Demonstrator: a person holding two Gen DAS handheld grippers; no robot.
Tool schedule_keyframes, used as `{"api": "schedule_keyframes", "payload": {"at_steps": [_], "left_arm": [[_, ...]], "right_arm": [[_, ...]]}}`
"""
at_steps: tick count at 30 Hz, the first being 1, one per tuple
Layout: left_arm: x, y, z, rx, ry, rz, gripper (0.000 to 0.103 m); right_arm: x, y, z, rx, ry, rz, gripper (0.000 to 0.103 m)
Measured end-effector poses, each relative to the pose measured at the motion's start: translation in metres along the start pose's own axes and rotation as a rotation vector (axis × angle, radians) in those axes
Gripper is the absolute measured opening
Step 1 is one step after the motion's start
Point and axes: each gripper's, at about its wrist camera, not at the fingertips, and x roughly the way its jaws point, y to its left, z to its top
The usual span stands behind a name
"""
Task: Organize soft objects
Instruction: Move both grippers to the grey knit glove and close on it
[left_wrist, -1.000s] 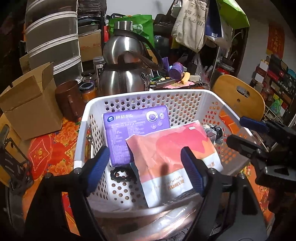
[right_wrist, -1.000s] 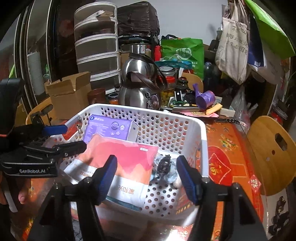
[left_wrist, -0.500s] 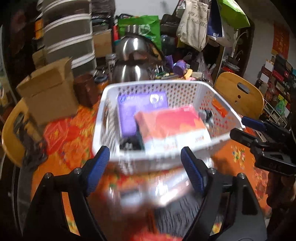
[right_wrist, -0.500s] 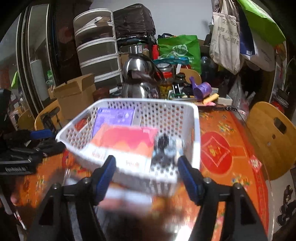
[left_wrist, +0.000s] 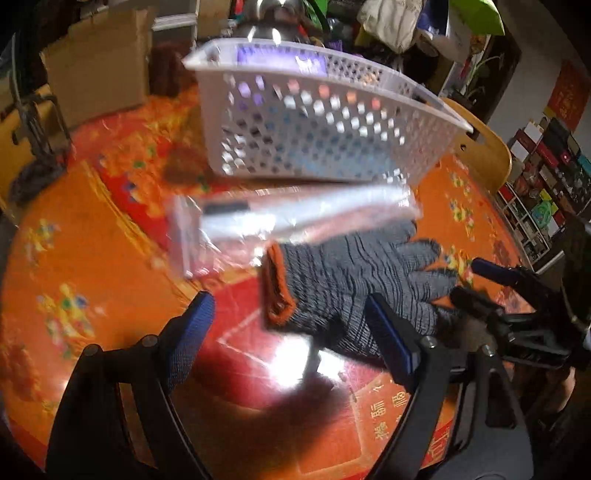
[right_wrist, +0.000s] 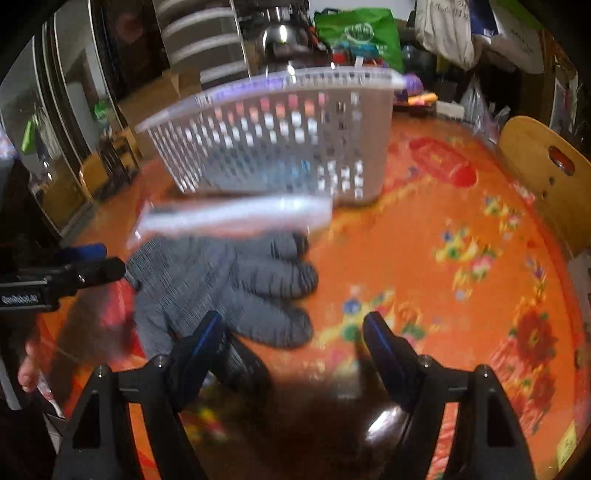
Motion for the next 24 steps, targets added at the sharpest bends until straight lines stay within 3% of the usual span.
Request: {"api": "schedule_keyframes", "payload": {"at_steps": [8,13,17,19,21,24], "left_arm": [[0.023,-0.011,-0.010,0.021,0.011,0.000,0.079],[0.026,-0.021,-0.013,0.060,-0.001,0.015,0.075],[0.029,-0.025,-0.010,0.078,-0.005,0.010,0.062],[0.030,-0.028,-0.009,0.096,-0.006,0.026,0.057],[0.031,-0.028,-0.009,0.098,-0.010,0.028,0.050],[0.028,-0.024,-0.010,0.079,-0.022,0.015,0.039]], "right_arm": [[0.010,0.011,-0.004,-0.027,0.003,0.038,0.077],[0.014,0.022,-0.001,-0.072,0.014,0.017,0.067],[0.014,0.024,0.000,-0.081,0.014,0.015,0.055],[0.014,0.022,0.000,-0.076,0.011,0.026,0.046],[0.013,0.020,0.000,-0.068,0.009,0.050,0.028],[0.014,0.017,0.000,-0.055,0.012,0.084,0.017]]}}
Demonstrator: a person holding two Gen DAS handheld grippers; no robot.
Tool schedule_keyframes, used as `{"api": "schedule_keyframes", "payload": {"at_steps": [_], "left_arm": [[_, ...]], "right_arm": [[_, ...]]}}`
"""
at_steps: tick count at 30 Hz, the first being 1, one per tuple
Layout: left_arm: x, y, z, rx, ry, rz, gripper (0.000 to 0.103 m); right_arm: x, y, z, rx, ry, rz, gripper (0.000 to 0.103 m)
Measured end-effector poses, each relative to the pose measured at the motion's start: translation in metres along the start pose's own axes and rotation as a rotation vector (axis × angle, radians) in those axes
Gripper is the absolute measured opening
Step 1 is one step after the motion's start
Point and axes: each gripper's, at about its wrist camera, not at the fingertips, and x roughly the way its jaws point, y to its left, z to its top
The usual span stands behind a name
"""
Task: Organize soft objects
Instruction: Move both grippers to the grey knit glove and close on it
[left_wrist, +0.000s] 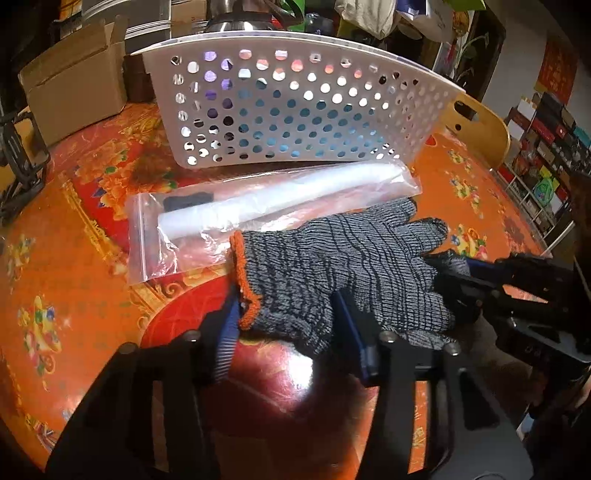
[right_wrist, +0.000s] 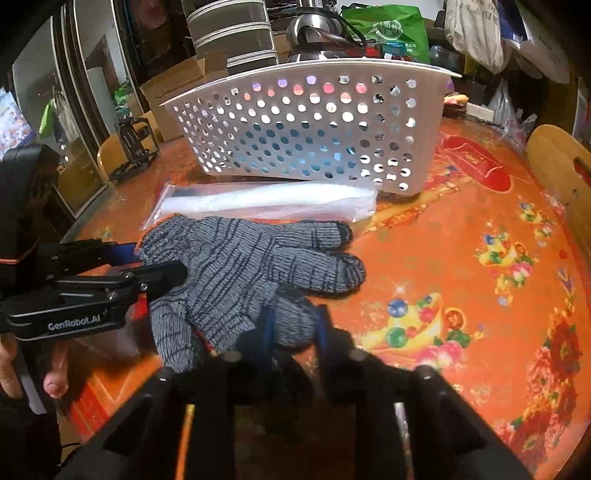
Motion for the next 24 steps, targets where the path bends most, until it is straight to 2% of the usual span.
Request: {"api": "schedule_keyframes", "payload": {"at_steps": [3,6,14,24], "left_arm": [[-0.002,0.004,-0.003,-0.008,-0.018,-0.018,0.029],[-0.010,0.004,-0.006,-0.007,-0.046,-0.040,0.025],[-0.044,0.000,-0.012,-0.005,-0.143,-0.064,0.024],[-0.088,-0.001,-0.012,-0.026,-0.244,-0.115,0.025]], "right_arm": [[0.000,0.004,0.000,-0.012,0.000,-0.013,0.015],[-0.001,0.006,0.000,-0.013,-0.009,-0.016,0.014],[-0.024,0.012,-0.003,-0.017,-0.089,-0.008,0.013],[-0.074,0.017,0.010,-0.019,-0.207,0.015,0.013]]}}
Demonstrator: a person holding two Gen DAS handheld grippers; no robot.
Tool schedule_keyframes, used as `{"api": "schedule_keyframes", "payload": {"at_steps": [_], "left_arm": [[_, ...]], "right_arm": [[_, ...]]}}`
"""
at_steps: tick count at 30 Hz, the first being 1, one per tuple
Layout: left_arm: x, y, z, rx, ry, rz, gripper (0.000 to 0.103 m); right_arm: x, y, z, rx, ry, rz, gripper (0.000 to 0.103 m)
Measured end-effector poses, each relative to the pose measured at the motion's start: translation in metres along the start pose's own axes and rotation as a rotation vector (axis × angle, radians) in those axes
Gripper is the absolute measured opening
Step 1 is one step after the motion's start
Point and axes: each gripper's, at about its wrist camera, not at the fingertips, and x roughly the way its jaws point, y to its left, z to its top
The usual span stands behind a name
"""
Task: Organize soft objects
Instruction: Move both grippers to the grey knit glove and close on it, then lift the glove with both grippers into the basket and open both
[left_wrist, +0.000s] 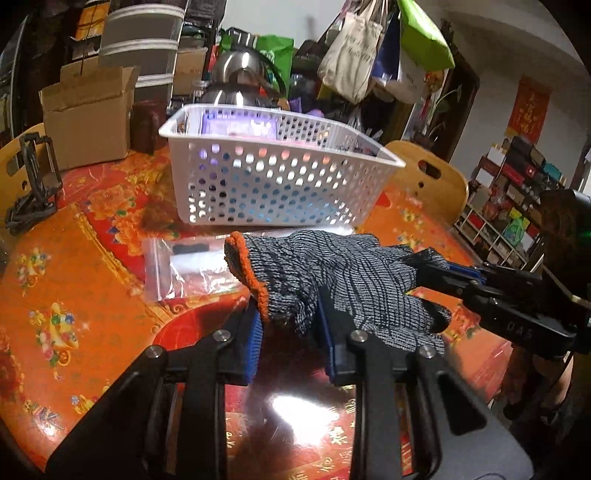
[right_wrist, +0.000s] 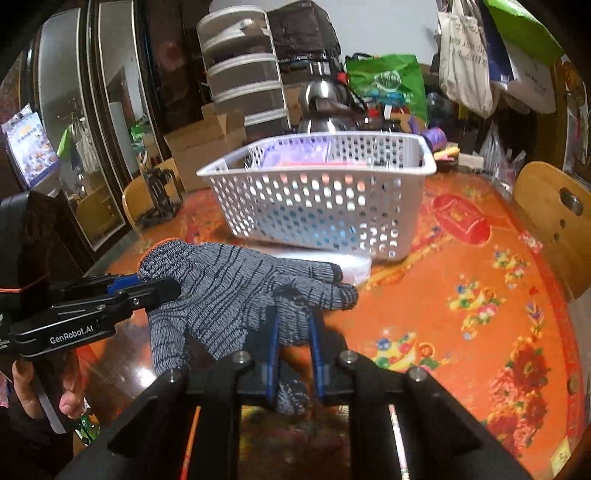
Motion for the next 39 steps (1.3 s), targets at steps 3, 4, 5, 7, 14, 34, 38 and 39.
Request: {"api": "schedule_keyframes", "payload": {"at_steps": [3,4,5,7,14,34,38,39], "left_arm": [[-0.010,-0.004,0.005,0.006,-0.020,0.000,0.025],[-0.012,-0.005,0.008,0.007,-0.024,0.001,0.025],[-0.014,-0.006,0.011,0.009,-0.027,0.001,0.025],[-0.020,-0.009,0.021,0.007,-0.035,-0.006,0.025],[-0.037,-0.015,0.084,0.022,-0.095,-0.012,0.025],[0.041,-0.009,0.236,0.042,-0.087,0.102,0.025],[0.069,0.006,0.241,0.014,-0.060,0.112,0.025],[0.075,0.009,0.240,0.009,-0.057,0.110,0.025]], "right_arm": [[-0.010,0.002,0.005,-0.005,-0.023,0.004,0.013],[-0.012,0.003,0.008,-0.009,-0.029,0.004,0.013],[-0.014,0.002,0.010,-0.011,-0.034,0.004,0.013],[-0.019,0.002,0.019,-0.017,-0.045,0.007,0.013],[-0.039,0.001,0.075,-0.047,-0.118,0.002,0.013],[0.038,-0.021,0.208,-0.110,-0.115,-0.152,0.013],[0.062,-0.033,0.217,-0.096,-0.100,-0.139,0.013],[0.065,-0.035,0.217,-0.096,-0.097,-0.140,0.013]]}}
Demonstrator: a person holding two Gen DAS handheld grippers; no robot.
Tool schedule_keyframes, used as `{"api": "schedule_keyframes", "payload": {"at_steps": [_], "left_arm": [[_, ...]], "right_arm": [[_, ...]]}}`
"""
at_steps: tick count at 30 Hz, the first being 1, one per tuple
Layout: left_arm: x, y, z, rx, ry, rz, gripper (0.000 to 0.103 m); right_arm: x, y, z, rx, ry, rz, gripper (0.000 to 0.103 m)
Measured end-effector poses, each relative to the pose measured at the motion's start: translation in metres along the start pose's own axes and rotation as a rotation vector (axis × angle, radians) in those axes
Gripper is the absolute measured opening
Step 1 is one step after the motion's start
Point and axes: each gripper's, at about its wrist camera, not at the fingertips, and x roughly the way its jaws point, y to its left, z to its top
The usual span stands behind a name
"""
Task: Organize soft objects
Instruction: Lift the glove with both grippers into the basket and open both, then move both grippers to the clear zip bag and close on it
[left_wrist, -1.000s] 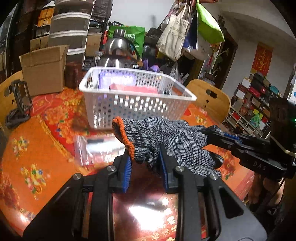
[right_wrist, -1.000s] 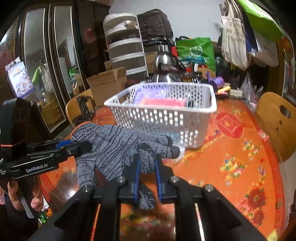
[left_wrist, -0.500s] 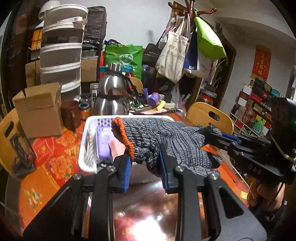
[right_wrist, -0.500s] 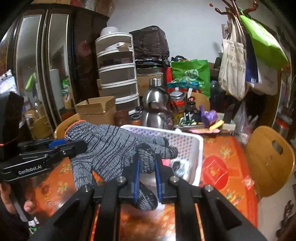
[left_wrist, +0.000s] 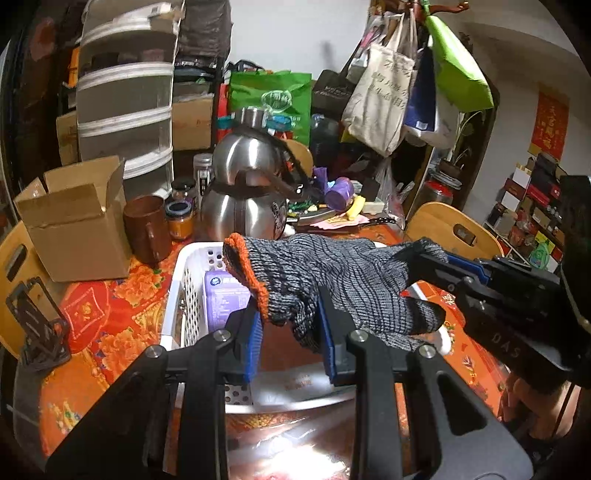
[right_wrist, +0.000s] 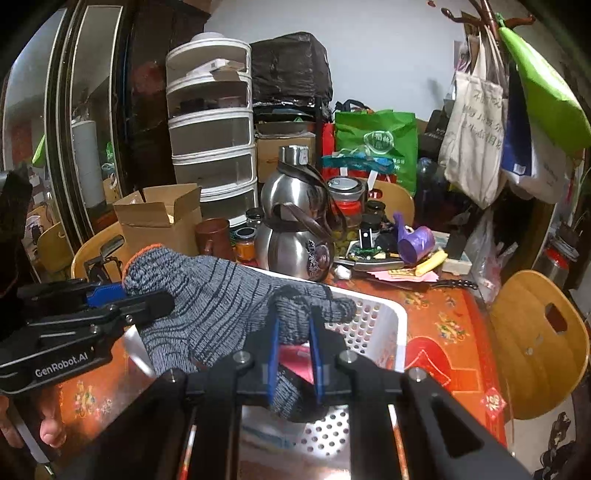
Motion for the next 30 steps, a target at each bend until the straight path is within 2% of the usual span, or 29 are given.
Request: {"api": "schedule_keyframes", "payload": {"at_steps": [6,7,8,9,10,11,12,14,15,23,30], "left_arm": [[0.024,0.011,-0.012,-0.006,0.001,0.025,0.027],[0.031,0.014,-0.016,-0.013,0.007,0.028,0.031],[0.037,0.015,-0.018,-0.012,0.020,0.033,0.039],[0.041,0.016,-0.021,-0.009,0.029,0.037,0.054],[0.046,0.018,-0.025,-0.004,0.035,0.048,0.062],[0.049,0.020,-0.030,0.002,0.038,0.069,0.072],[0.048,0.021,-0.033,0.002,0.037,0.077,0.074],[0.047,0.025,-0.038,-0.001,0.040,0.069,0.076],[0.046,0.026,-0.039,-0.003,0.042,0.064,0.078],[0.036,0.018,-0.043,0.039,0.044,0.092,0.081],[0.017,0.019,-0.054,0.048,0.091,0.115,0.081]], "right_arm": [[0.021,-0.003,-0.009,0.004,-0.005,0.033,0.013],[0.025,-0.002,-0.011,0.001,0.000,0.033,0.013],[0.030,-0.002,-0.013,0.002,0.011,0.031,0.015],[0.035,-0.003,-0.016,0.006,0.026,0.024,0.019],[0.038,-0.005,-0.019,0.014,0.035,0.014,0.023],[0.040,-0.007,-0.023,0.026,0.045,0.006,0.034],[0.042,-0.011,-0.027,0.046,0.058,0.004,0.050],[0.040,-0.015,-0.035,0.067,0.063,-0.001,0.067],[0.038,-0.016,-0.038,0.061,0.058,-0.013,0.072],[0.031,-0.023,-0.046,0.064,0.072,-0.029,0.074],[0.011,-0.024,-0.057,0.104,0.074,0.005,0.074]]}}
